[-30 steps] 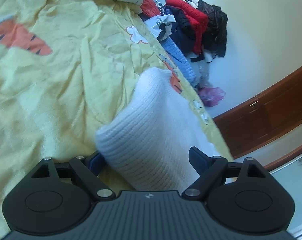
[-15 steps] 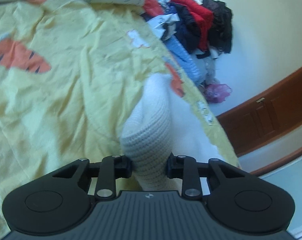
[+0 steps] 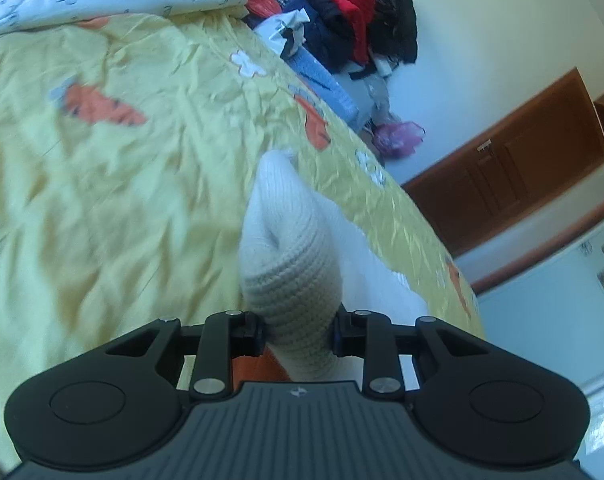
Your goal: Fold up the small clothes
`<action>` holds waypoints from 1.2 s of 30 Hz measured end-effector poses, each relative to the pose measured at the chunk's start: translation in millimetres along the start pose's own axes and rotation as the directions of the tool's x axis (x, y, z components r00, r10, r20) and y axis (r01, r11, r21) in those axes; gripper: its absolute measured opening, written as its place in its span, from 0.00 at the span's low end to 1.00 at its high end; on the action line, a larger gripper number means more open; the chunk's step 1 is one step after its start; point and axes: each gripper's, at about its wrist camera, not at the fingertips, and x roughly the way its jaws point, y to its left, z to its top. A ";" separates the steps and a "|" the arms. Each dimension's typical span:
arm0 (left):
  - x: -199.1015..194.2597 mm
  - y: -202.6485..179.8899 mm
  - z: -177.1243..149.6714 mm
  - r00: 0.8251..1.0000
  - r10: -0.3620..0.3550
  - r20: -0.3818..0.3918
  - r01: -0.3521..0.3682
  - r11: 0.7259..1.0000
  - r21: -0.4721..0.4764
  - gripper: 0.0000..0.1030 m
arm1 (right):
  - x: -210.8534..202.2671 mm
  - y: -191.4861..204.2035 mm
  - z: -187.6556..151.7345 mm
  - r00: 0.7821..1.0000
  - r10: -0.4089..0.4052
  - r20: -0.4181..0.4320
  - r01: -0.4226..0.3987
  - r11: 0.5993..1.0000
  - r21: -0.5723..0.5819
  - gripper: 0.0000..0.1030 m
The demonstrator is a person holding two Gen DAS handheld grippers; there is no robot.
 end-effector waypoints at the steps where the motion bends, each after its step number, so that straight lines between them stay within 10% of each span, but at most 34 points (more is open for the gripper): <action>1: -8.2 4.3 -7.8 1.000 -0.004 -0.007 0.004 1.000 -0.003 0.27 | -8.3 -2.8 -5.9 1.000 0.001 -0.003 -0.001 1.000 0.008 0.30; 17: -46.5 51.1 -66.3 0.998 0.007 -0.060 -0.011 0.998 -0.069 0.27 | -54.3 -35.9 -58.2 0.999 -0.041 -0.032 0.043 0.995 0.086 0.30; 23: -52.1 64.2 -62.7 0.991 0.007 -0.134 -0.020 0.995 -0.102 0.70 | -56.8 -43.8 -59.0 0.991 -0.101 -0.085 0.108 0.990 0.090 0.57; 30: -115.6 43.8 -23.3 0.989 0.112 0.101 -0.126 0.982 0.141 0.77 | -88.4 -4.7 -15.2 0.974 -0.223 0.049 0.228 0.944 -0.238 0.61; 36: -45.2 -8.9 20.8 0.966 0.202 0.161 -0.248 0.902 0.354 0.77 | -16.6 30.6 51.5 0.984 -0.179 0.019 0.173 0.908 -0.382 0.66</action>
